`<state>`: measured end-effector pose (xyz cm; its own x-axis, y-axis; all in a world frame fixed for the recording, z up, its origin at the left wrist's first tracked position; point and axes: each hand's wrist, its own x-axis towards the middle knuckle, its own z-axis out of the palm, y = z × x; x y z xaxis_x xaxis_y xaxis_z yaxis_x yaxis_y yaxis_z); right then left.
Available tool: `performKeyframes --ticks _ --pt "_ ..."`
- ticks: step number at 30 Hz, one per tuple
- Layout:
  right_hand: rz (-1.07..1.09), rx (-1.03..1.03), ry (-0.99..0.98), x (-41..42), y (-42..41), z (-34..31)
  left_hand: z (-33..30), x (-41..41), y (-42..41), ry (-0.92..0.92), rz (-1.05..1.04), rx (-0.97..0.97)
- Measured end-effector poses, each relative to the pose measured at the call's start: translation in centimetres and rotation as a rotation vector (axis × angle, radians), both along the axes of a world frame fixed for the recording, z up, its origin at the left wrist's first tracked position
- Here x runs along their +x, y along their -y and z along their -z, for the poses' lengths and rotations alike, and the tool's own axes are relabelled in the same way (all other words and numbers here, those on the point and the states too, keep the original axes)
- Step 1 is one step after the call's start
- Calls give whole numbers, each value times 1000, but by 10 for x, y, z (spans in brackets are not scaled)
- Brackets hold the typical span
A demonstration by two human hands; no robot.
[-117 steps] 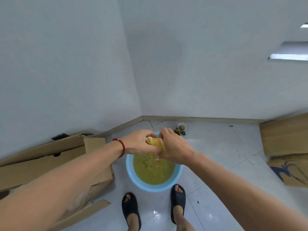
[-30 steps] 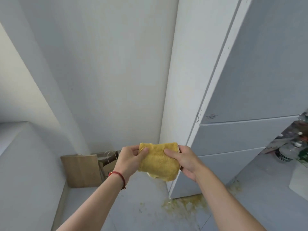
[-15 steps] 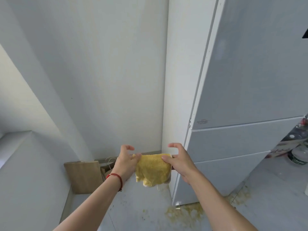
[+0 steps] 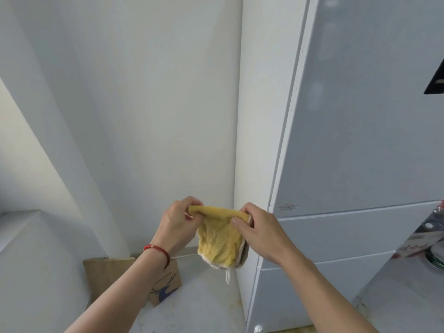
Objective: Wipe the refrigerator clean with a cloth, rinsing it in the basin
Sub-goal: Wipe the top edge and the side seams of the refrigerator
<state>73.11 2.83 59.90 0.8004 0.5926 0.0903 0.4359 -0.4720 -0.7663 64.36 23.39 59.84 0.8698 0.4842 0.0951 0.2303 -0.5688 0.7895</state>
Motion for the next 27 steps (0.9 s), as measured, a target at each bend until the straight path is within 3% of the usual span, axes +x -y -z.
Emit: performKeyframes --ticks 4,7,12,16,19,23,27 --pt "92 272 -14 14 -16 -36 -16 29 18 130 -80 -345" --pt "157 329 6 20 -33 -64 -19 46 44 201 106 -794" --pt "300 318 115 27 -52 -95 -42 70 52 233 364 -1063" --pt "279 295 158 23 -68 -130 -64 97 43 254 495 -1315" --pt "454 335 355 15 -61 -150 -86 110 42 334 605 -1191" --pt "788 552 600 9 -27 -183 -145 141 49 616 767 -790" --pt "891 546 679 16 13 -223 -220 178 95 864 863 -372"
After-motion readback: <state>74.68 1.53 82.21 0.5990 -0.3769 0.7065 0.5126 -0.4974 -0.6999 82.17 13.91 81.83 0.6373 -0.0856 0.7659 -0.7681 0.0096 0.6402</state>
